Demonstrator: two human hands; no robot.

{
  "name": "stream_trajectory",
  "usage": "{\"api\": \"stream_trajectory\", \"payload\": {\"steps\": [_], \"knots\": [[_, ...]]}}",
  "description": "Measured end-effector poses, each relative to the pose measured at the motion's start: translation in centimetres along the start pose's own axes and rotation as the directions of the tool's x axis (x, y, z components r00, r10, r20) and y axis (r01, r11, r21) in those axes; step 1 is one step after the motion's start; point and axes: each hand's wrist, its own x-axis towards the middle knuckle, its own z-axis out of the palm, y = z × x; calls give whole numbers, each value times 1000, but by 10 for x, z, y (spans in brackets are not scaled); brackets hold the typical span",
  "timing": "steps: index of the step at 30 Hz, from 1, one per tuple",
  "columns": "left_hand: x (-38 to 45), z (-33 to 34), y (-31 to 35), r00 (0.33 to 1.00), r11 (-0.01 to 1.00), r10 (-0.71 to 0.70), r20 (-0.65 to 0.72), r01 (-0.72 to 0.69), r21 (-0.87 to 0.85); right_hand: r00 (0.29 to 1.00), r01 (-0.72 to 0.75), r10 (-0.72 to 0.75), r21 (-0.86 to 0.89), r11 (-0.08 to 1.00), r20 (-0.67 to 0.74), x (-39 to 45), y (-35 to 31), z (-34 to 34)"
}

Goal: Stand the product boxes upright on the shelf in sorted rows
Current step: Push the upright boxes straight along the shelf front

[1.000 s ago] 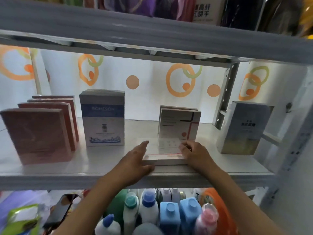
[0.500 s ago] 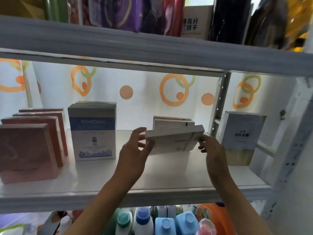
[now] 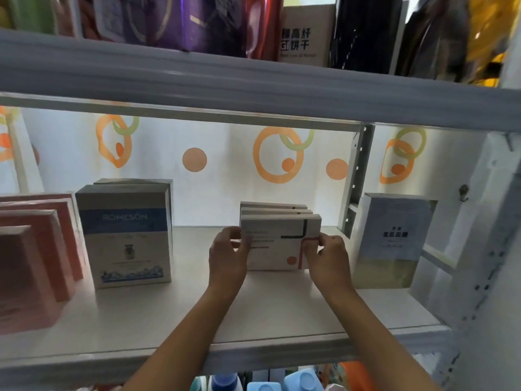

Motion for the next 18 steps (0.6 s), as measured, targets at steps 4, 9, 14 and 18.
{"api": "stream_trajectory", "payload": {"steps": [4,9,14,18], "knots": [[8,4,-9,999,996,37,36,-40,84,999,-33,36,-60,998,39,5,0,2],[25,-2,-12,997,985,25,76,-37,167,958,-245,239,18,969,159,15,2,3],[49,4,-19,922,991,-124,366,131,7,911,-299,201,243,923,360,40,-6,10],[57,24,-43,865,962,-11,501,145,-230,877,-341,191,292,893,441,48,3,20]]}}
